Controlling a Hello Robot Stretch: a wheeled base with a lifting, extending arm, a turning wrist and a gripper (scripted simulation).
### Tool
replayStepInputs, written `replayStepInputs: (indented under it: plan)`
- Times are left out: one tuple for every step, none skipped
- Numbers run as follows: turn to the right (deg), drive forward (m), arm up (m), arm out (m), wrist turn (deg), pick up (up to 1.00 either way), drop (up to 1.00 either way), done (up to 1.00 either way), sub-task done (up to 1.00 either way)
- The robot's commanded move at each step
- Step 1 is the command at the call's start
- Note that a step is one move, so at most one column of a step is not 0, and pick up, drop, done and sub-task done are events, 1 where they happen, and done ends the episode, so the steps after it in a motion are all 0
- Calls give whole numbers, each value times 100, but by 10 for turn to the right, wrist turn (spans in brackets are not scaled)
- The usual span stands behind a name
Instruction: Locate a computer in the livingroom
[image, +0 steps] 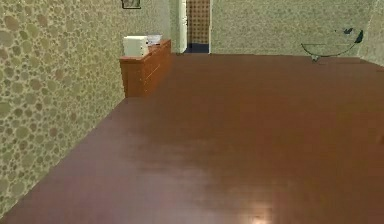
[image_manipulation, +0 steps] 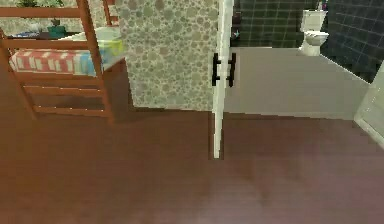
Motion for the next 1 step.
replayStepInputs:
  plan:
    - [0, 100, 0, 0, 0, 0, 0, 0, 0]
